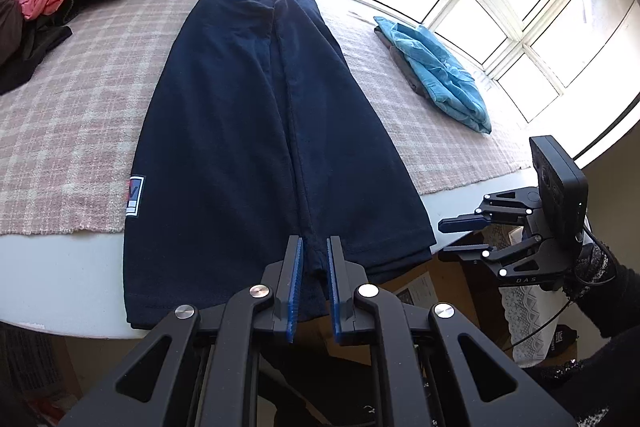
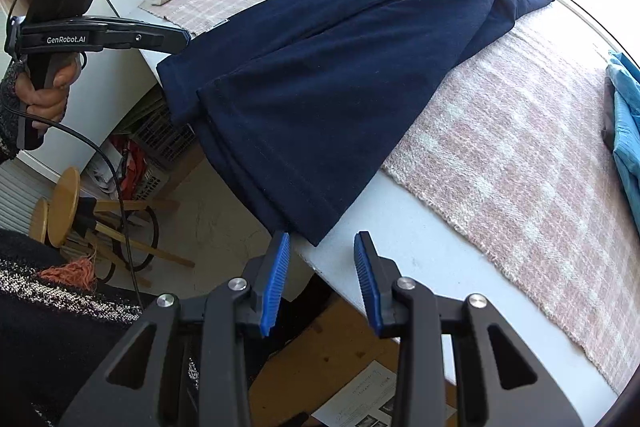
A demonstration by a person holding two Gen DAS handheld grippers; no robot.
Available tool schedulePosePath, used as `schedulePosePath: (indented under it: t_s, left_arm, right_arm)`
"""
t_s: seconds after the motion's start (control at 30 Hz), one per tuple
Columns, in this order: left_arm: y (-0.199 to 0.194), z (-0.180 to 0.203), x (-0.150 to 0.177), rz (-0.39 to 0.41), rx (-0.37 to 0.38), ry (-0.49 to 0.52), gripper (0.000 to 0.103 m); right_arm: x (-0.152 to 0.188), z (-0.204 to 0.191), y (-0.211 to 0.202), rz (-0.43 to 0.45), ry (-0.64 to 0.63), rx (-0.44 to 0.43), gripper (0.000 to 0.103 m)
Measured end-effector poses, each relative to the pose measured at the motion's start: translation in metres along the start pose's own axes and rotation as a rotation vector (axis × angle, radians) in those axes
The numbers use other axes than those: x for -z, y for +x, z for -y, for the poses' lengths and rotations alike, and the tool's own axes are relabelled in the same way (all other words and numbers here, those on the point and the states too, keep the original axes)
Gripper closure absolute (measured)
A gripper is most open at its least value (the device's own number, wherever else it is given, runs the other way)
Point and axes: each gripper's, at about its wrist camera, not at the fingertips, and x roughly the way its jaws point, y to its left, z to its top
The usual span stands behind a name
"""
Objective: Fold clothes
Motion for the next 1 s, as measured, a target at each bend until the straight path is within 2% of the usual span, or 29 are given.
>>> schedulePosePath:
  t_s: [0.07,0.13,0.17,0.2,0.47,0.53,0.6,0.67,0.8,0.9,1.0]
  left_arm:
    - [0.001,-0.007,-0.003,-0.011,-0.010,-0.004,0.093]
    - [0.002,-0.013,-0.004,-0.016,-0.032,-0.003,0.093]
    - [0.003,-0.015,-0.005,-0.019,-0.039,0.000,0.093]
    - [0.003,-0.018,-0.006,-0.020,-0.041,0.002,0.093]
    - [0.013,-0.035,-0.014,-0.032,-0.089,0.019,0.093]
    - [0.014,-0.037,-0.017,-0.032,-0.081,0.016,0.093]
    - [0.014,-0.034,-0.018,-0.032,-0.043,0.018,0.093]
    - [0.015,-0.023,-0.018,-0.044,-0.016,0.052,0.091]
    - [0.026,0.006,-0.014,-0.095,-0.002,0.162,0.080]
    - [0.035,0.026,-0.004,-0.138,-0.022,0.270,0.079]
    - [0.047,0.033,-0.002,-0.176,-0.044,0.290,0.076]
  right_arm:
    - [0.000,-0.005,0.009,0.018,-0.014,0.006,0.072]
    - [-0.005,-0.007,0.013,0.029,-0.018,0.001,0.081]
    - [-0.007,-0.008,0.014,0.029,-0.019,-0.015,0.092]
    - [-0.008,-0.009,0.014,0.029,-0.020,-0.029,0.098]
    - [-0.020,-0.030,-0.012,0.070,-0.078,-0.055,0.100]
    - [-0.024,-0.033,-0.019,0.073,-0.092,-0.061,0.100]
    - [-0.023,-0.040,-0.009,0.030,-0.123,-0.033,0.100]
    - [-0.021,-0.042,0.004,-0.009,-0.132,-0.024,0.101]
    - [-0.019,-0.045,-0.004,0.014,-0.132,-0.034,0.101]
    - [-0.018,-0.040,-0.001,0.004,-0.100,-0.016,0.101]
    - [-0.016,-0.042,0.003,0.002,-0.095,-0.008,0.101]
